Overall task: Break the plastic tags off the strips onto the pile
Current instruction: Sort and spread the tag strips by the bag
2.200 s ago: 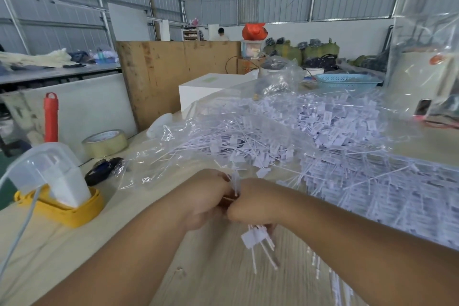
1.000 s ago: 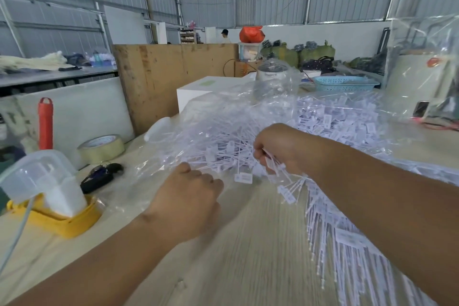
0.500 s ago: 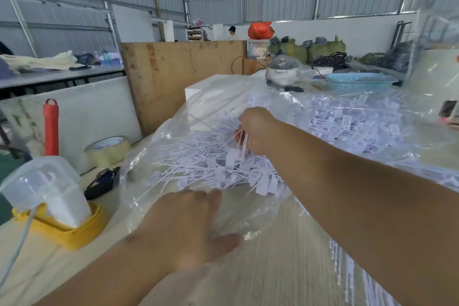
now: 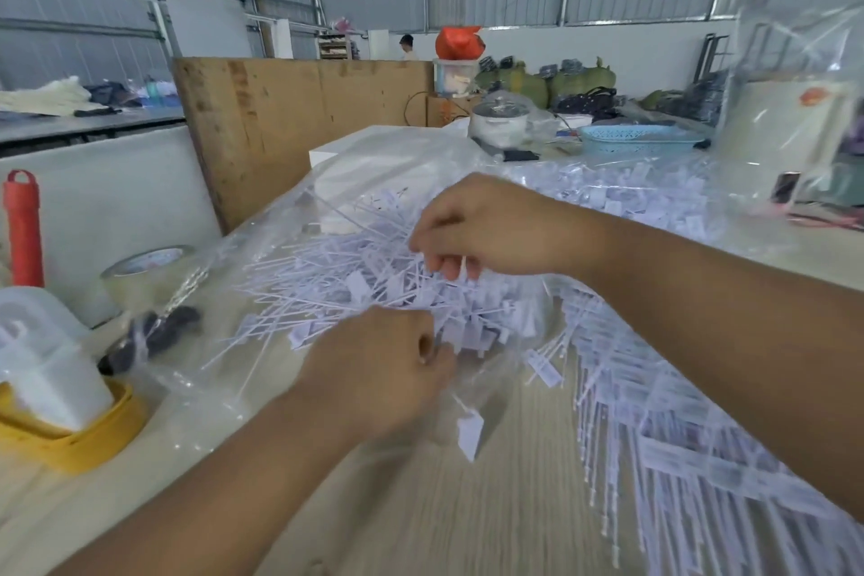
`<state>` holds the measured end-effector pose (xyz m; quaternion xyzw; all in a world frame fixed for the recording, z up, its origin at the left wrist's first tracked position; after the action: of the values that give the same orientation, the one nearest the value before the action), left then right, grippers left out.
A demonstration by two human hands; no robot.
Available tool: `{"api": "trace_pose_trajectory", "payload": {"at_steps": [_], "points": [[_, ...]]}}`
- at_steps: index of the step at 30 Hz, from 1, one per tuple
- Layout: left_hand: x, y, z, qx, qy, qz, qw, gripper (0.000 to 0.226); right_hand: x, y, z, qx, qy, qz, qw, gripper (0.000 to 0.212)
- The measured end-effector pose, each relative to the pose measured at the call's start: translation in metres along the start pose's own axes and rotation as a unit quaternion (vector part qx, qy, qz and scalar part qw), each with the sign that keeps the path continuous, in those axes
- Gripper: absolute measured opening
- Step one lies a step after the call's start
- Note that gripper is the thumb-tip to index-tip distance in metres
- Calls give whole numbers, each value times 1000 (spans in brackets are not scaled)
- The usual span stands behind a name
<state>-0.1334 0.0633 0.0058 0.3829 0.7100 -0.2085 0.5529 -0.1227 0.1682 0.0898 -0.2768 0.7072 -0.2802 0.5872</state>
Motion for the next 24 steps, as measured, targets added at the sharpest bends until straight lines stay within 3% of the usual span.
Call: {"api": "trace_pose_trajectory", "payload": {"at_steps": [2, 3, 5, 7, 9, 11, 14, 16, 20, 22, 24], "points": [[-14, 10, -7, 25, 77, -29, 996, 32, -22, -7, 23, -68, 67, -17, 995, 17], [-13, 18, -11, 40, 79, -55, 995, 38, -24, -4, 34, -63, 50, 13, 997, 17], [-4, 26, -17, 37, 35, -70, 996, 52, -13, 18, 50, 20, -66, 157, 985, 19], [0, 33, -19, 20, 14, -17, 1000, 52, -3, 45, 67, 90, -164, 276, 943, 19], [4, 41, -16, 26, -18, 17, 999, 57, -1, 60, 74, 103, -183, 319, 924, 21], [15, 46, -6, 36, -114, 14, 993, 66, 0, 73, 75, 105, -182, 352, 912, 27], [22, 48, 9, 65, -179, -77, 979, 42, 11, 89, 74, 80, -195, 391, 896, 37], [17, 44, 11, 68, -165, -99, 979, 19, 22, 93, 73, 48, -199, 406, 891, 32], [-3, 42, 12, 65, -91, -150, 982, 20, 31, 72, 68, -68, -106, 427, 896, 23], [-15, 43, 15, 77, -51, -184, 979, 20, 35, 59, 68, -132, -61, 412, 900, 42], [-28, 40, 17, 81, -5, -197, 977, 20, 37, 55, 64, -131, -42, 423, 895, 63]]}}
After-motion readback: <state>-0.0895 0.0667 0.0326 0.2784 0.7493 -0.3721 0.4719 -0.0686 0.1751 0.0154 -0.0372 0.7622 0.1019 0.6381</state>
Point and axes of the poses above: each hand's wrist, its own z-axis away from the middle knuckle, its own x-axis out of the palm, y = z × x, the point moved 8 cm from there along -z, towards the middle knuckle, and after that the axes turned 8 degrees about -z, right-handed, at the moved point
